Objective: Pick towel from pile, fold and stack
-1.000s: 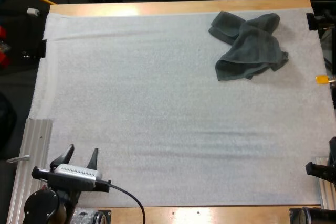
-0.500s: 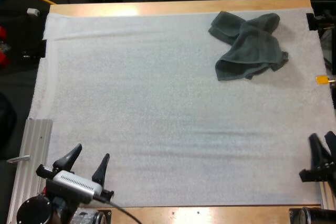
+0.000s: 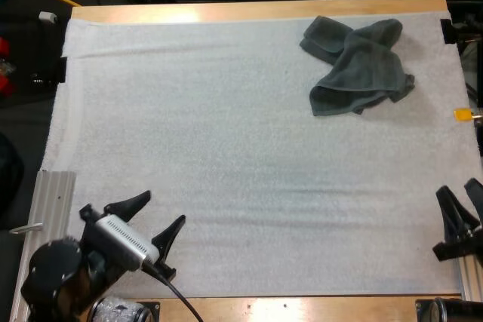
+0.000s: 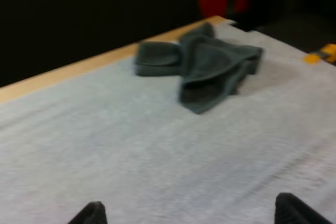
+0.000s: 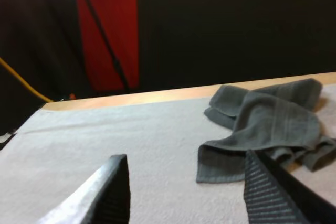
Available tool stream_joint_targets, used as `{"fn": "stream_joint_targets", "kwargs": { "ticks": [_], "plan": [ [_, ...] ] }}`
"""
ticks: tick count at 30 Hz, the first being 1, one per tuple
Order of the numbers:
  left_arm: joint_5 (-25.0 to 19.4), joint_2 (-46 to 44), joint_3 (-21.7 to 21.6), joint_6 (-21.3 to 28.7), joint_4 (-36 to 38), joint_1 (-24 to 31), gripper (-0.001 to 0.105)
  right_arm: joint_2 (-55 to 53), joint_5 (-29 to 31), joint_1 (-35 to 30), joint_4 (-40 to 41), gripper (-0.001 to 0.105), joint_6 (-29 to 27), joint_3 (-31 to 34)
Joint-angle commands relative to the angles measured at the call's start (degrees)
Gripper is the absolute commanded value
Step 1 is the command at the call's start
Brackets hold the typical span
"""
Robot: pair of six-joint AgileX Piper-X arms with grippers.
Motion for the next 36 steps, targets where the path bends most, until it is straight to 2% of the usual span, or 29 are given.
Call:
{"fn": "stream_joint_targets", "kwargs": {
  "ticks": [1, 6, 13, 21, 23, 26, 32, 36],
  "plan": [
    [2.02, 1.42, -0.81, 0.0, -0.46, -0.32, 0.062, 2.23, -2.45, 0.23, -0.59, 0.049, -0.27, -1.3],
    [8.84, 5.37, -1.29, 0.0, -4.14, -0.44, 0.062, 9.43, -8.36, 0.23, -0.1, 0.049, -0.27, -4.73],
    [9.84, 9.26, -1.29, 0.0, -8.95, -0.44, 0.062, 18.85, -8.57, 4.17, -0.18, 0.049, 0.19, -8.3],
    [9.84, 10.79, -1.29, 0.0, -9.48, -0.44, 0.062, 29.39, 2.73, 16.54, -2.83, 0.048, 5.42, -9.0],
    [9.84, 10.79, -1.29, 0.0, -9.28, -0.44, 0.062, 33.7, 7.43, 20.64, -4.82, 0.048, 7.67, -9.0],
    [9.84, 10.79, -1.29, 0.0, -8.44, -0.44, 0.062, 39.42, 10.23, 24.31, -8.5, 0.048, 9.96, -9.0],
    [9.84, 10.79, -1.29, 0.0, -5.22, -0.44, 0.062, 51.27, 15.18, 26.01, -17.25, 0.048, 21.99, -9.0],
    [9.84, 10.79, -1.29, 0.0, -2.66, -0.44, 0.062, 56.8, 17.25, 26.01, -22.38, 0.048, 28.06, -9.0]
  ]
}}
